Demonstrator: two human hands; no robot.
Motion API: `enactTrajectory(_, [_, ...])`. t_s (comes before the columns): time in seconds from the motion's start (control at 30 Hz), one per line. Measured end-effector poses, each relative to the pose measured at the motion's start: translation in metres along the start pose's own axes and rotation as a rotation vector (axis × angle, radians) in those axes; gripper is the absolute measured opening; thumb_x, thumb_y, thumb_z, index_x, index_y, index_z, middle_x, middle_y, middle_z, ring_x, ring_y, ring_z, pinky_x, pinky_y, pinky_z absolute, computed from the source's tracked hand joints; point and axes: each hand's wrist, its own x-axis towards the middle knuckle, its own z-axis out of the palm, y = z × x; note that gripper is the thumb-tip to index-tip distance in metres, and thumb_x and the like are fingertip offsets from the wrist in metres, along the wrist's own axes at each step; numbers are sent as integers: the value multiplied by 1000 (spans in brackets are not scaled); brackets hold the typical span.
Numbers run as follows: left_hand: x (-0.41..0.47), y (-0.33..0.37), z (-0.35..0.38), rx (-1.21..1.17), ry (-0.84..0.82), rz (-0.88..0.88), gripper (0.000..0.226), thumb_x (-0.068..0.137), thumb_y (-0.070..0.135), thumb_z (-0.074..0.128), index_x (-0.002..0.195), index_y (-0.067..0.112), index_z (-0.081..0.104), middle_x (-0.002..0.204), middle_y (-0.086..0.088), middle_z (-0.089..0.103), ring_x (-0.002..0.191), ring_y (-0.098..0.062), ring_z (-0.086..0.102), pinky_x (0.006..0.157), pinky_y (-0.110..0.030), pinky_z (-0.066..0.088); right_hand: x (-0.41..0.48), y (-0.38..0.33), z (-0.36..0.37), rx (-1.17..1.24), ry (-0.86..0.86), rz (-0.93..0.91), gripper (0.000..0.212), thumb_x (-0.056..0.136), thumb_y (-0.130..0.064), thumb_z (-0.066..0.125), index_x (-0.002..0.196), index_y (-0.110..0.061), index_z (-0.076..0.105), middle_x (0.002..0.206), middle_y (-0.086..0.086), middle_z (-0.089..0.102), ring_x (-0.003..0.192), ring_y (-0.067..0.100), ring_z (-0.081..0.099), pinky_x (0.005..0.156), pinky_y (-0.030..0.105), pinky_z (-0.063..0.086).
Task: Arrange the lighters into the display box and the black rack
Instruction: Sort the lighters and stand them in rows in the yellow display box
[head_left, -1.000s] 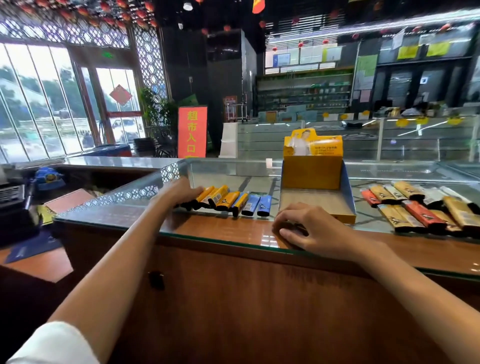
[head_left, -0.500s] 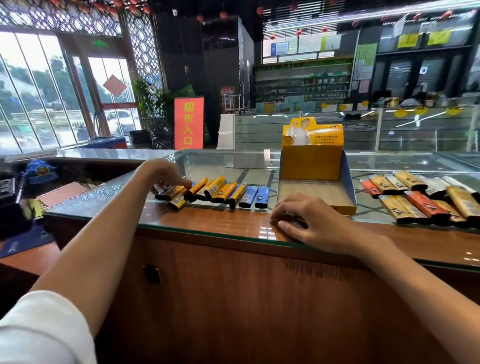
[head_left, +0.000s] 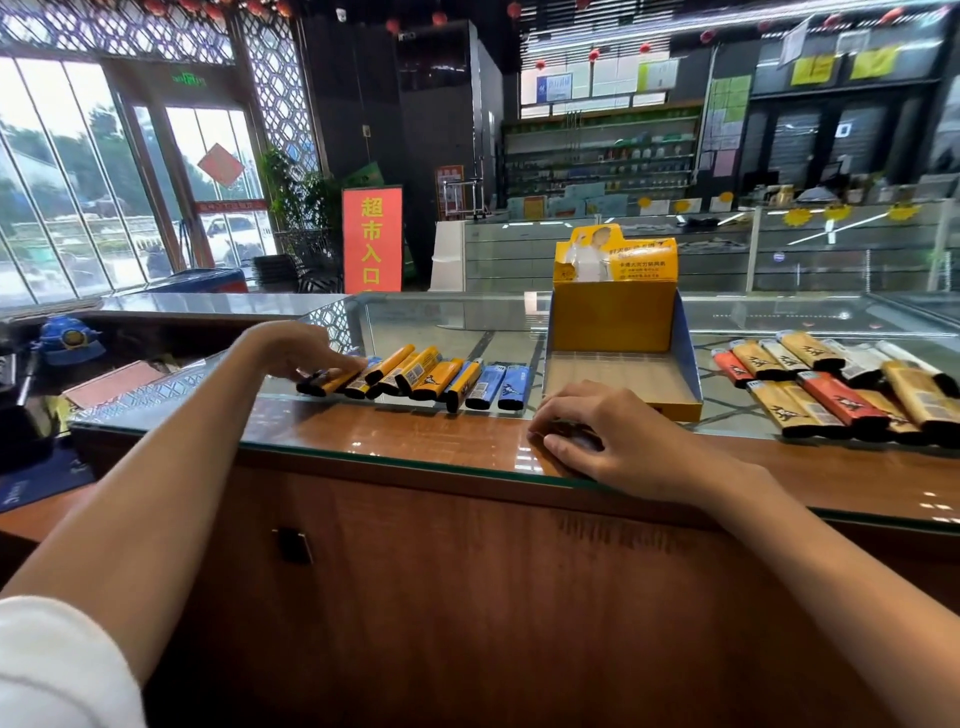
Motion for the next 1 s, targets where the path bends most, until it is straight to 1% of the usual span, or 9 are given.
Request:
enactTrajectory(0.07, [-1,-2,-4,53,33,-26,45,83,42,67,66,3,53,64,-7,48,56,-17,44,45,-20,39,0,0,0,-2,-5,0,25,91,-22,59,115,-16,64,110,-3,62,102,9,53,89,30,46])
enactTrajectory(0.1, [-3,-1,-3,126,70,-39,44,83,41,67,66,4,52,62,-6,49,53,-16,43,42,-21,36,0,0,0,-4,-5,0,25,91,-22,59,115,-16,64,111,-3,62,102,9,53,89,30,46])
enactTrajectory(0.27, [-1,6,-3,219,77,-85,42,86,41,64,85,0,56,71,-11,56,57,-20,51,49,-25,44,0,0,-1,-6,-8,5,25,91,-22,59,116,-16,64,111,-2,63,102,9,53,90,31,46])
enactTrajectory(0.37, [-1,6,-2,168,60,-117,43,85,41,66,78,0,53,64,-11,49,51,-21,44,48,-24,38,0,-1,-1,-10,-10,7,26,91,-22,58,116,-16,64,112,-2,62,103,10,53,90,31,46])
enactTrajectory(0.47, [2,6,3,53,54,-105,37,86,30,68,71,2,49,62,-11,44,52,-20,40,51,-26,34,1,-1,-1,-16,-12,10,26,91,-22,59,116,-16,64,112,-2,63,103,10,53,90,31,46])
enactTrajectory(0.6, [-2,15,7,81,94,-92,33,88,27,64,72,3,49,62,-9,48,51,-19,43,48,-24,36,1,-1,-1,-18,-16,17,26,91,-22,58,115,-15,65,112,-1,63,102,10,53,89,30,46])
enactTrajectory(0.7, [-5,13,5,108,156,-61,36,82,28,71,69,4,49,65,-10,52,54,-20,48,48,-26,38,1,-1,-1,-19,-16,23,26,91,-23,58,116,-15,65,114,-1,63,103,11,53,90,31,45])
enactTrajectory(0.83, [3,2,4,-97,147,-24,36,75,20,79,76,0,50,76,-17,59,68,-26,55,64,-32,45,1,-2,-2,-8,-23,28,27,92,-23,58,117,-16,64,115,-1,62,105,10,52,91,31,45])
enactTrajectory(1.0, [18,-7,-1,-272,108,-51,30,77,13,76,80,-1,50,71,-18,62,60,-26,57,55,-32,46,1,-2,-2,4,-18,36,27,92,-24,57,117,-17,63,115,-2,62,105,8,51,90,31,46])
